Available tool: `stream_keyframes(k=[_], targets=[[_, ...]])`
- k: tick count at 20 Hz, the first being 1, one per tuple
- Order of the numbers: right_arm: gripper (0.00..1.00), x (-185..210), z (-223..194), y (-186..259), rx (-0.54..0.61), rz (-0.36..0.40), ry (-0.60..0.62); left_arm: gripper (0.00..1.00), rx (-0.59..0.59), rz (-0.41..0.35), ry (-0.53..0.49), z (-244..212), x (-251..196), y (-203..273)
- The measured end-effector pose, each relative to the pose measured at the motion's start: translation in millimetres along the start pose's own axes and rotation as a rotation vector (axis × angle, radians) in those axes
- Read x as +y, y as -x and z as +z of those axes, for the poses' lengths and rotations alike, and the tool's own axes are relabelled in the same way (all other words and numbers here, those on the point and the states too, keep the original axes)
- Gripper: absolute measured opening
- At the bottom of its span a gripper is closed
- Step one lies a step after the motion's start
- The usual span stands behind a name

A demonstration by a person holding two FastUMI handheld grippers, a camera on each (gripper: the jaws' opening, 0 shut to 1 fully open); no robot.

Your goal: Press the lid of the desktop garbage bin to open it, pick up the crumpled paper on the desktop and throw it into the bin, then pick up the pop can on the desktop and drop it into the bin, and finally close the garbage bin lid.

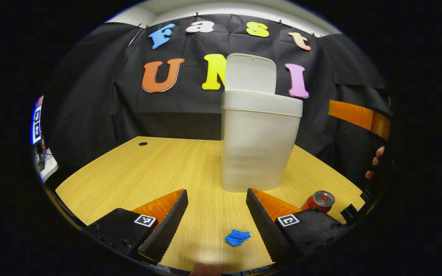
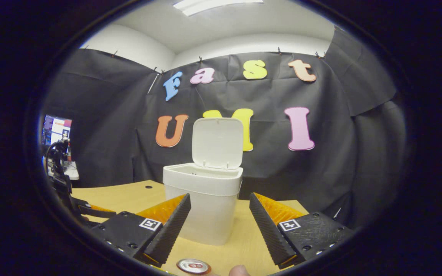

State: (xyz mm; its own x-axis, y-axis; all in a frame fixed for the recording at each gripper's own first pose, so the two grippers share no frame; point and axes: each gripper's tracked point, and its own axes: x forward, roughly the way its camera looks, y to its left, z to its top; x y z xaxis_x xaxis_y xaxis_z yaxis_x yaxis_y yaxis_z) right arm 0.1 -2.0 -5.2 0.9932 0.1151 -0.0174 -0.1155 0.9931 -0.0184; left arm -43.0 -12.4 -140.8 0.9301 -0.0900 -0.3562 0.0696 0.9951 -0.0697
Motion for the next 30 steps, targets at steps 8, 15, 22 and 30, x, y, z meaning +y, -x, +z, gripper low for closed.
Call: stream_keyframes(k=[8,15,22,30], targets=[[0.95,-21,-43,27,0.052,-0.049,-0.025,0.99,0.114,-0.023,-0.031,-47,-19,1],[0.95,-38,-65,36,0.081,-0.059,-0.062,0.99,0.208,-0.010,-0.025,-84,-23,-5],[0.95,-37,-95,42,0.130,-0.049,-0.116,0.97,0.282,0.022,-0.039,-108,-19,-8],[0.97,-36,-101,52,0.136,-0.043,-0.115,0.82,0.309,0.015,-0.059,-115,-25,-9]])
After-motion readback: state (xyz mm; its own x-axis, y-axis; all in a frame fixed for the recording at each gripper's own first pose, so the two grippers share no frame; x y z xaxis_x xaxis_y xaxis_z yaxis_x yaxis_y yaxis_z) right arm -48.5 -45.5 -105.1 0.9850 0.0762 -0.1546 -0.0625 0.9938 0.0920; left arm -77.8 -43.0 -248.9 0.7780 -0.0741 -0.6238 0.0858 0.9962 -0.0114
